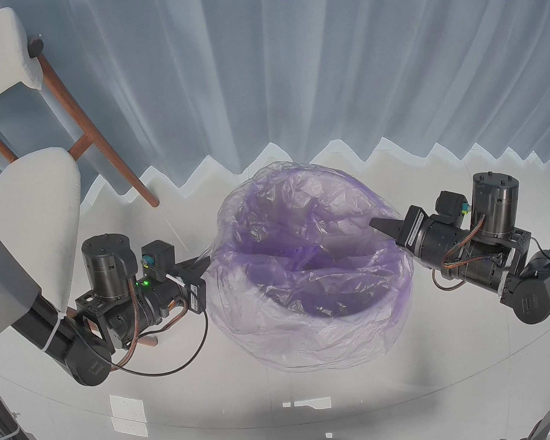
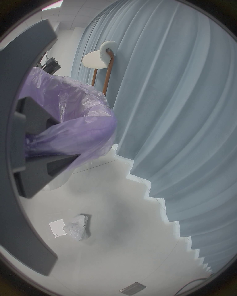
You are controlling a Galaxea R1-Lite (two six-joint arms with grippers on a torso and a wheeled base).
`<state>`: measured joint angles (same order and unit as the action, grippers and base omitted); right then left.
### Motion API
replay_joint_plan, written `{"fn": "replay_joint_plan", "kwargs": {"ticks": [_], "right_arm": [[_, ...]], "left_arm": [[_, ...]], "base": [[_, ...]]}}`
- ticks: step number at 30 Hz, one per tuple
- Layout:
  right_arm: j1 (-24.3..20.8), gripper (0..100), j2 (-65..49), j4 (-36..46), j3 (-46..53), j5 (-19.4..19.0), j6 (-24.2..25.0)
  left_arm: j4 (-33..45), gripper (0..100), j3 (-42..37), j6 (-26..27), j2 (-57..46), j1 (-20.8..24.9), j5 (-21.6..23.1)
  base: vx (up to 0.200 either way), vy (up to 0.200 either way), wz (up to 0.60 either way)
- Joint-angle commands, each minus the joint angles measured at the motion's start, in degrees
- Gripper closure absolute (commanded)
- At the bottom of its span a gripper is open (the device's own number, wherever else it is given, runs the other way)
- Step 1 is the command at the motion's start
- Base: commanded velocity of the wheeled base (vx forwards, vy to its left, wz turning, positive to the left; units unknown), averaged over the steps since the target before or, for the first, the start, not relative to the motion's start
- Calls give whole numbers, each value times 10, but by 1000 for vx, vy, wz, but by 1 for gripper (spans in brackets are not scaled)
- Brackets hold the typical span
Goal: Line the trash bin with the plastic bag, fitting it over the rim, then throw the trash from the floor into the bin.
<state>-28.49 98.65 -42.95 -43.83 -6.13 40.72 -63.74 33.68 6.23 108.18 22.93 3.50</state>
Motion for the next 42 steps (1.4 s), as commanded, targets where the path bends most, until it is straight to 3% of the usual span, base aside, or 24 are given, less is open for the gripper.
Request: {"fn": "replay_joint_plan", "kwargs": {"ticks": [1,2,8,11,14,16,18,25,30,42], "right_arm": [[-1,100,5,1,-2,1,-1],[-1,100,5,1,-2,1,-1],[0,100,8,1,5,2,-2],[5,100,18,-3,1,2,-14],[12,100,36,-9,4,2,-63],[12,100,50,-23,10,2,-122],[9,100,62,-36,13,1,-151],[-3,100,109,-90,8,2,-227],[-24,100,140,-113,6,9,-296],[-49,100,167,-123,-29,33,-308]], "left_arm": [[-11,100,3,-2,-2,18,2],[-11,0,3,-2,-2,18,2],[-12,0,-6,-27,-24,17,0],[-12,0,-48,-39,-68,-1,2],[-12,0,-78,-39,-101,-47,21],[-9,0,-79,-53,-136,-105,76],[-2,0,-85,-75,-156,-111,93],[98,0,-119,-108,-234,-26,104],[212,0,-125,-161,-242,46,82],[220,0,-113,-168,-155,67,41]], "base": [[0,0,0],[0,0,0],[0,0,0],[0,0,0],[0,0,0],[0,0,0],[0,0,0],[0,0,0],[0,0,0],[0,0,0]]}}
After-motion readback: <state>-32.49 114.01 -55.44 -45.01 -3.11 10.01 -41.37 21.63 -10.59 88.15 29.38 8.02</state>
